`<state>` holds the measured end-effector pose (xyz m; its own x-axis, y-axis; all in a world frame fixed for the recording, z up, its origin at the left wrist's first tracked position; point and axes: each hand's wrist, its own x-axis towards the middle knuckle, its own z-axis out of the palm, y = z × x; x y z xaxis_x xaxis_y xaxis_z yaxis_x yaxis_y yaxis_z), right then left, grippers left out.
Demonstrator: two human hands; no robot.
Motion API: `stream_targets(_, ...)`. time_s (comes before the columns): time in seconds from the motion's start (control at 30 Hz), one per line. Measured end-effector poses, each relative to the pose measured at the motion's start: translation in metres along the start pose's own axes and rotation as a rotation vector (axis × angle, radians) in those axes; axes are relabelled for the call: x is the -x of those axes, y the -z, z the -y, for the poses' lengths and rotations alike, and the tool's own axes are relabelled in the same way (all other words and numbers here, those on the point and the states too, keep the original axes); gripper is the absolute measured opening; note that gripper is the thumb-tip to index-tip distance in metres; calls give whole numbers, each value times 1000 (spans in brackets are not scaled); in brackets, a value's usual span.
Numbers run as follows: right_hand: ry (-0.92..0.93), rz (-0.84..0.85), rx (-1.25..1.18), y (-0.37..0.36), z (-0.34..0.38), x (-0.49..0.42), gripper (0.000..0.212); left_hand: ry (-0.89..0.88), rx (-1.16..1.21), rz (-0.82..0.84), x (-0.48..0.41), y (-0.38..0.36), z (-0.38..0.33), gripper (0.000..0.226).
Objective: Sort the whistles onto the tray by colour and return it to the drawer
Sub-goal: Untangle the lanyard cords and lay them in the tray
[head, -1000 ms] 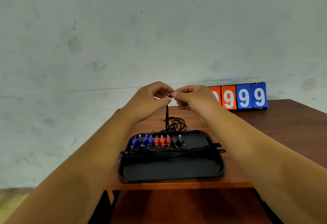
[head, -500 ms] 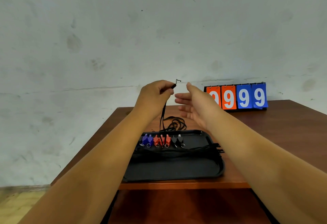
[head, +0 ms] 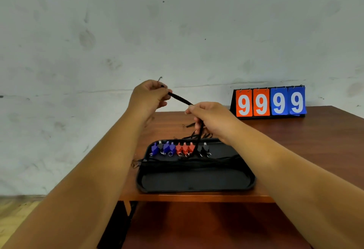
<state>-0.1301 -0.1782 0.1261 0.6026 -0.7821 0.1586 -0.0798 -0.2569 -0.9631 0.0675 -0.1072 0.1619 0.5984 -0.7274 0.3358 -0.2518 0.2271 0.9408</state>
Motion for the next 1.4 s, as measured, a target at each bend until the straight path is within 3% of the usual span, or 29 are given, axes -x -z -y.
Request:
stream_targets(0.2,-43,91,267,24,-19,7,26,204,73,79,12,52,52,13)
stream_targets(0.5,-105,182,701,54,-59,18,28,147,-616,244,39,100,108,6)
stream_targets(0.6,-121,166,726,63,-67,22,16,119,-655,245,46,99,111,6)
stream_targets(1.0,-220,216,826,88,-92,23,16,202,-820,323,49,96,117,13)
stream_targets(1.23,-224,197,882,96,-96,26,47,236,-878,297,52,90,111,12)
stream_targets(1.4,-165,58,866,95,-100,19,51,183,-894,268,48,72,99,12)
